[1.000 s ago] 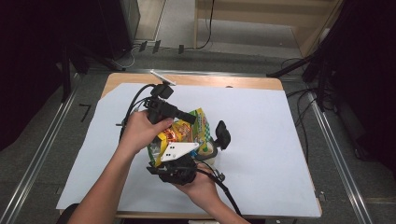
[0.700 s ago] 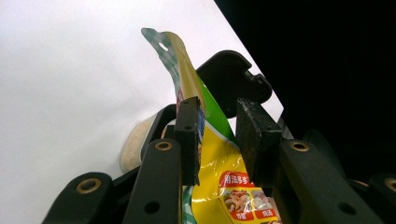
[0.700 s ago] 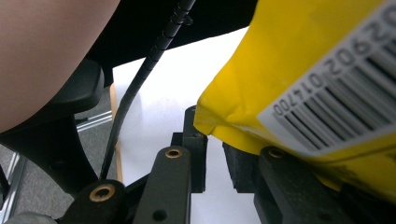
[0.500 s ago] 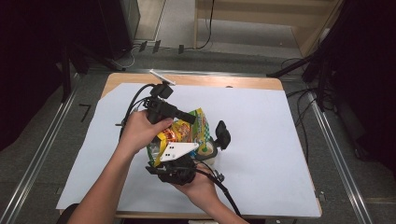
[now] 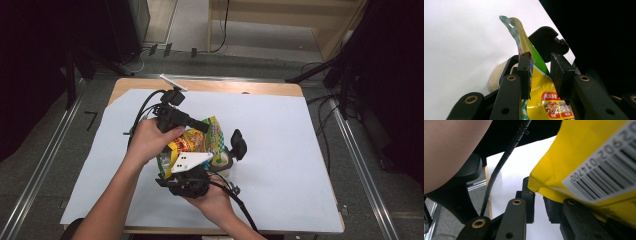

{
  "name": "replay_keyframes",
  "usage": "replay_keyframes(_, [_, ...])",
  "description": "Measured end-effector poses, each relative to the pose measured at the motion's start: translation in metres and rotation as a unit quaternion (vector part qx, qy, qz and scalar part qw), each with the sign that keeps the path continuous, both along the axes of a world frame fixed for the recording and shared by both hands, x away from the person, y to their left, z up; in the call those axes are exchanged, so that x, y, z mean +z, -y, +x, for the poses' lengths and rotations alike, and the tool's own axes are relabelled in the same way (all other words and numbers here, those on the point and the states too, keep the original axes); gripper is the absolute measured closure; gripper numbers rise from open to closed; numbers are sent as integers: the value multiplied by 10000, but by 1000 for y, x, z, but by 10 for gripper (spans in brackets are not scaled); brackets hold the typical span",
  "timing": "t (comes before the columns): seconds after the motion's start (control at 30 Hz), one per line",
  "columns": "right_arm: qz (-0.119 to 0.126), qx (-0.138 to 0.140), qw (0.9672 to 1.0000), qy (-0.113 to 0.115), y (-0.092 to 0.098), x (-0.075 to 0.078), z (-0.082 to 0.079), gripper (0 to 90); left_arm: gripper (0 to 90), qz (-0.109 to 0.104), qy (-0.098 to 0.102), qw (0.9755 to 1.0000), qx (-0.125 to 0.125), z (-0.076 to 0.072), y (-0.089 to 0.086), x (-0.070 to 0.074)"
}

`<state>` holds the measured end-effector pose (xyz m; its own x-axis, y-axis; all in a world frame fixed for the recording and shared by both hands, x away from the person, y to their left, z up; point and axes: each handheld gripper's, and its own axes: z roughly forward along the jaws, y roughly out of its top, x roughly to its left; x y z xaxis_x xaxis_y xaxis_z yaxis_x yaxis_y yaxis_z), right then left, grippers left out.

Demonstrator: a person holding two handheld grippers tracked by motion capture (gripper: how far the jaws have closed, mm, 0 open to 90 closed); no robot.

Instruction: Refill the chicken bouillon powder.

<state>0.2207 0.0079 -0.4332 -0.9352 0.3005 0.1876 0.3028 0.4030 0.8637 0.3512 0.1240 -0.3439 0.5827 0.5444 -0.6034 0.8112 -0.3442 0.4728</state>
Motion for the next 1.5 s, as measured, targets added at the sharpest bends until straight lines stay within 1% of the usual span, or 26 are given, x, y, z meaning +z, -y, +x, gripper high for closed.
replay_keyframes(0.1, [21,27,10000,-58,0,2,-1,804,706,-26,-53,10000,-12,0,0,0])
replay_keyframes(0.27, [18,32,10000,-23,0,2,-1,804,705,-32,-68,10000,-26,1,-1,-1])
replay_keyframes(0.6, [22,59,10000,-42,-1,2,-3,805,704,-74,-153,9998,-63,1,-1,-2])
replay_keyframes(0.83, [6,94,10000,-28,0,3,-3,805,702,-74,-143,9998,-70,0,-1,-2])
replay_keyframes(0.93, [3,99,10000,-5,0,3,-3,804,702,-77,-173,9998,-76,1,-2,-3])
replay_keyframes(1.13, [-29,113,9999,-29,-1,3,-4,799,701,-73,-171,9998,-88,1,-2,-3])
replay_keyframes(1.23, [-31,117,9999,39,-1,1,-4,805,702,-61,-158,9998,-119,1,-2,-3])
replay_keyframes(1.37, [-21,111,9999,25,-1,1,-4,805,702,-63,-153,9998,-112,0,-1,-2])
replay_keyframes(1.5, [-26,125,9999,63,-1,1,-4,806,702,-62,-143,9998,-119,0,-1,-2])
